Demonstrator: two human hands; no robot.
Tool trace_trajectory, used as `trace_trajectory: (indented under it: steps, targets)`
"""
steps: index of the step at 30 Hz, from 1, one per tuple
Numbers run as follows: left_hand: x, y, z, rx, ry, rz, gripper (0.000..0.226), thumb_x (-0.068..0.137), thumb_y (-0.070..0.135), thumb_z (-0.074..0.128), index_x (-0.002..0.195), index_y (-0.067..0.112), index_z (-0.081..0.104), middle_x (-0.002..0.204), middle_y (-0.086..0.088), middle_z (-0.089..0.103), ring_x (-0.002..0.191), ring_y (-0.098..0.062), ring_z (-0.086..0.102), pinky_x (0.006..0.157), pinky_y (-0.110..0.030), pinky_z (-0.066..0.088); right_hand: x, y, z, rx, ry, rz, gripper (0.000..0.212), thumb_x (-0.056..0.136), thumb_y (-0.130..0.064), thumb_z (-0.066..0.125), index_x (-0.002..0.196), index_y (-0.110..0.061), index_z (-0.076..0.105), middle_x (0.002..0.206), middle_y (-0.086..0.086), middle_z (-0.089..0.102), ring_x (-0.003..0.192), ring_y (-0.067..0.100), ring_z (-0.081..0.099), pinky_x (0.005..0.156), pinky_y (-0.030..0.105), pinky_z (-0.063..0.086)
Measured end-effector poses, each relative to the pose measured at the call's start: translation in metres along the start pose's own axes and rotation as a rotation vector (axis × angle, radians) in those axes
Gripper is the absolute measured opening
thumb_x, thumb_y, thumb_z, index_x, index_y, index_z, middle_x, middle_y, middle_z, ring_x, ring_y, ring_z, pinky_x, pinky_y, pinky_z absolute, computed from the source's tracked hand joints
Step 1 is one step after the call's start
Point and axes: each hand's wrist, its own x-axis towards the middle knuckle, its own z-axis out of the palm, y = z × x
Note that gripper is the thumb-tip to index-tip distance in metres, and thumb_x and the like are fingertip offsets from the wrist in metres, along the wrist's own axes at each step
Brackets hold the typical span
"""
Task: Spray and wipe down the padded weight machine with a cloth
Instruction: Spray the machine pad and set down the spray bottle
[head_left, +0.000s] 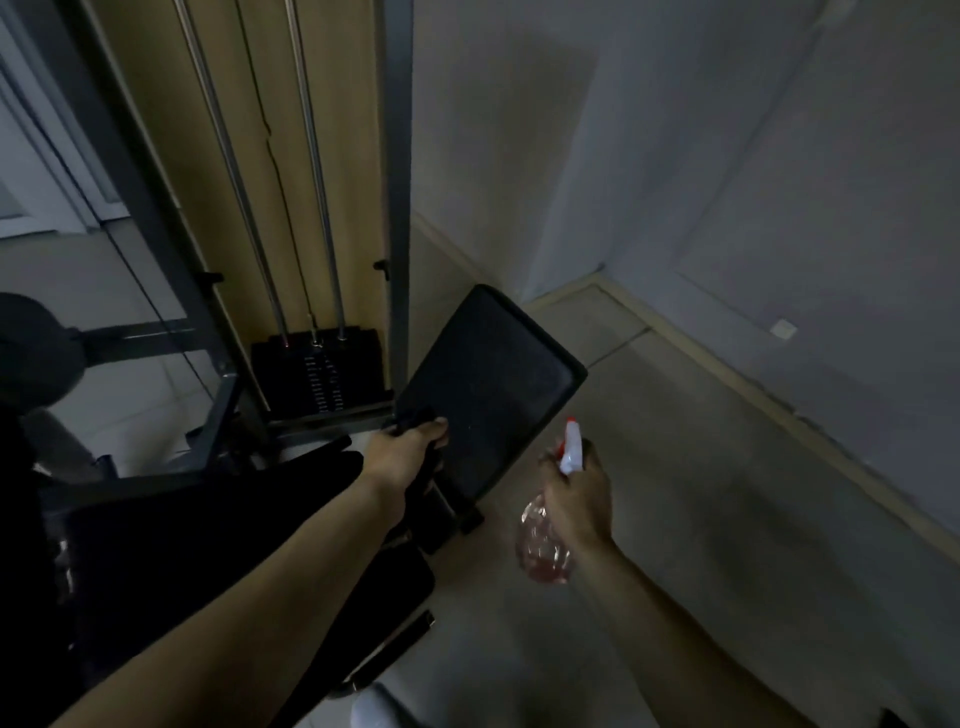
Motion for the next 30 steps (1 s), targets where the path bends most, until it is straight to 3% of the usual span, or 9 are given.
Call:
trace_trajectory:
  steps: [3,9,11,17,21,25,28,30]
  targets:
    - [0.036,0.006,-0.003,-0.005,0.036,-0.022,0.030,0.089,0.028,0.078,0.113,0.013,0.071,0.097,-0.001,0.079,0.072,-0.019,0.068,0.057,-0.027,0.046,0.030,0.009,0.018,-0.086,0.035,0.064,0.024,0.099,-0.038,0.062,0.120,-0.029,0.057,0.091,-0.007,0.067,0.083,0.013,0.065,0.068,0.032,0.048]
    - [0.080,-0.019,-0.023,-0.085,0.184,-0.096,0.027,0.084,0.021,0.083,0.102,0.004,0.075,0.086,-0.012,0.078,0.065,-0.025,0.066,0.066,-0.038,0.054,0.073,0.024,0.051,-0.198,0.064,0.111,0.008,0.099,-0.041,0.059,0.106,-0.037,0.057,0.087,-0.007,0.067,0.082,0.016,0.065,0.078,0.038,0.054]
    - [0.087,-0.031,-0.029,-0.114,0.245,-0.123,0.027,0.082,0.020,0.084,0.102,0.003,0.075,0.088,-0.016,0.077,0.068,-0.029,0.068,0.069,-0.042,0.055,0.082,0.030,0.060,-0.198,0.053,0.116,0.016,0.098,-0.045,0.060,0.106,-0.031,0.061,0.088,-0.008,0.068,0.084,0.016,0.066,0.079,0.038,0.055]
    - [0.084,-0.066,-0.037,-0.135,0.391,-0.156,0.017,0.086,0.019,0.081,0.097,0.007,0.075,0.083,-0.009,0.076,0.071,-0.028,0.071,0.066,-0.036,0.057,0.093,0.062,0.085,-0.286,-0.176,0.037,0.024,0.103,-0.041,0.058,0.127,-0.037,0.058,0.097,-0.013,0.065,0.083,0.001,0.058,0.080,0.032,0.050]
    - [0.074,-0.102,-0.036,-0.122,0.459,-0.136,0.011,0.089,0.020,0.079,0.093,0.011,0.074,0.074,-0.001,0.075,0.068,-0.023,0.069,0.065,-0.033,0.055,0.092,0.097,0.106,-0.409,-0.279,0.053,0.036,0.102,-0.048,0.054,0.130,-0.028,0.061,0.100,-0.008,0.067,0.084,0.010,0.057,0.077,0.031,0.044]
    - [0.066,-0.146,-0.038,-0.126,0.524,-0.115,0.017,0.088,0.022,0.079,0.101,0.012,0.074,0.092,-0.006,0.077,0.084,-0.023,0.073,0.067,-0.029,0.056,0.091,0.136,0.124,-0.498,-0.385,0.032,0.037,0.103,-0.049,0.051,0.131,-0.027,0.060,0.091,-0.011,0.057,0.077,0.009,0.053,0.074,0.032,0.045]
    - [0.064,-0.172,-0.043,-0.128,0.562,-0.120,0.023,0.090,0.022,0.077,0.109,0.010,0.071,0.099,-0.010,0.075,0.088,-0.023,0.073,0.057,-0.021,0.053,0.095,0.158,0.141,-0.558,-0.429,0.012,0.041,0.105,-0.047,0.048,0.139,-0.027,0.058,0.099,-0.008,0.060,0.084,0.012,0.054,0.078,0.033,0.047]
    - [0.063,-0.185,-0.044,-0.133,0.584,-0.117,0.027,0.090,0.024,0.076,0.112,0.009,0.071,0.103,-0.009,0.075,0.092,-0.023,0.071,0.058,-0.020,0.052,0.095,0.172,0.155,-0.570,-0.477,-0.012,0.048,0.103,-0.053,0.048,0.143,-0.028,0.052,0.113,-0.002,0.067,0.093,0.016,0.060,0.084,0.035,0.051]
